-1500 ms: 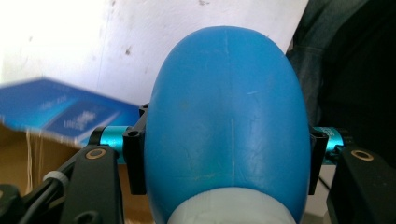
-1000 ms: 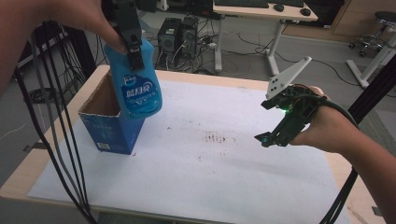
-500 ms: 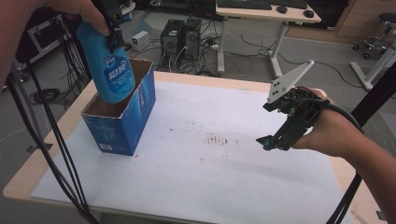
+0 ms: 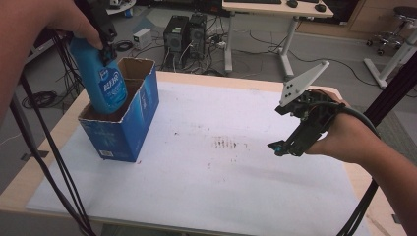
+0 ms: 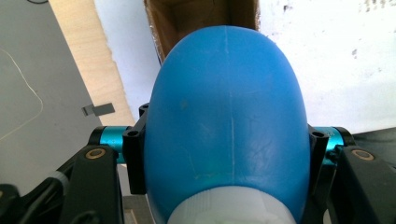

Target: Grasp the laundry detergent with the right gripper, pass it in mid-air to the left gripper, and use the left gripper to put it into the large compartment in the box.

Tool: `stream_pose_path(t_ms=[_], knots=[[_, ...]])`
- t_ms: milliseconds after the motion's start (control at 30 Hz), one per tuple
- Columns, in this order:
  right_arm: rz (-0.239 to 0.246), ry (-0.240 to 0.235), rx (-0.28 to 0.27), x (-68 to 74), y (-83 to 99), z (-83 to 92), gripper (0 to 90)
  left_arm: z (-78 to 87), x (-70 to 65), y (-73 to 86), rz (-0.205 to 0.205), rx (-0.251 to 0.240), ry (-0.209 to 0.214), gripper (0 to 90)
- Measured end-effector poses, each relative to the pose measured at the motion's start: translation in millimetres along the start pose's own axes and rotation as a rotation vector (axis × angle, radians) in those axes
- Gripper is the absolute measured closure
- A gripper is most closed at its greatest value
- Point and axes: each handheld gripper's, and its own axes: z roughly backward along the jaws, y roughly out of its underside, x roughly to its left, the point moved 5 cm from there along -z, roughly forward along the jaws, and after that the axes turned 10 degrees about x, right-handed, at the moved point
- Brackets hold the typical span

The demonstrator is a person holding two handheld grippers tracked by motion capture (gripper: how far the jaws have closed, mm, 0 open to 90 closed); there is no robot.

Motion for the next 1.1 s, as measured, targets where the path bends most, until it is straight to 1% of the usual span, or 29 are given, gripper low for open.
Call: stream_pose_path(t_ms=[67, 100, 200, 267, 333, 367, 433, 500, 567, 733, 767, 800, 867, 900, 933, 1033, 1067, 1100], knots=[[0.002, -0.002, -0.002, 0.4, -0.1, -1.1, 0.7, -8.9, -1.0, -4.8, 0.002, 0.005, 0.004, 38.3], [0.001, -0.002, 0.0, 0.8, -0.1, -1.5, 0.7, -13.4, -1.4, -6.9, 0.0, 0.016, 0.008, 38.3], [0.006, -0.006, -0.002, 1.3, -0.4, -4.0, 0.7, -27.3, -2.3, -13.3, -0.015, 0.033, 0.019, 38.3], [-0.001, -0.011, 0.002, 2.2, 0.0, -5.2, 0.7, -37.0, -2.7, -17.3, -0.027, 0.046, 0.021, 38.3], [0.002, -0.01, 0.001, 2.0, 0.1, -6.5, 0.7, -47.8, -3.3, -21.6, -0.046, 0.058, 0.013, 38.3], [-0.003, -0.011, 0.004, 2.4, 0.5, -6.5, 0.7, -53.6, -3.1, -23.6, -0.064, 0.065, 0.008, 38.3], [-0.004, -0.012, 0.005, 2.8, 0.8, -6.9, 0.7, -60.5, -2.8, -25.8, -0.08, 0.068, 0.003, 38.4], [-0.005, -0.013, 0.009, 3.0, 1.3, -7.0, 0.7, -69.5, -2.5, -28.1, -0.112, 0.071, -0.006, 38.3], [-0.011, -0.014, 0.011, 3.1, 1.9, -7.2, 0.7, -78.1, -1.8, -30.2, -0.151, 0.073, -0.016, 38.3], [-0.014, -0.016, 0.017, 3.1, 2.2, -9.7, 0.7, -99.4, -1.4, -34.4, -0.273, 0.077, -0.049, 38.3], [-0.015, -0.018, 0.021, 3.5, 2.3, -10.4, 0.7, -103.1, -1.2, -35.0, -0.303, 0.079, -0.059, 38.3], [-0.011, -0.018, 0.02, 3.5, 2.1, -11.3, 0.7, -107.9, -1.3, -35.7, -0.347, 0.072, -0.071, 38.3], [-0.011, -0.019, 0.025, 3.7, 2.2, -12.6, 0.7, -114.2, -1.8, -36.2, -0.411, 0.068, -0.094, 38.3], [-0.014, -0.022, 0.027, 4.0, 2.2, -13.2, 0.7, -117.3, -1.6, -36.6, -0.464, 0.069, -0.113, 38.3], [-0.015, -0.022, 0.03, 4.3, 2.3, -14.0, 0.7, -119.9, -2.1, -37.0, -0.493, 0.063, -0.123, 38.3], [-0.016, -0.025, 0.035, 4.8, 1.8, -15.4, 0.7, -126.1, -1.7, -37.9, -0.543, 0.064, -0.133, 38.3], [-0.012, -0.023, 0.036, 4.9, 1.3, -15.9, 0.7, -128.2, -1.6, -38.8, -0.568, 0.052, -0.135, 38.3], [-0.015, -0.022, 0.04, 5.3, 1.0, -16.3, 0.7, -129.4, -1.7, -39.1, -0.583, 0.049, -0.138, 38.3]])
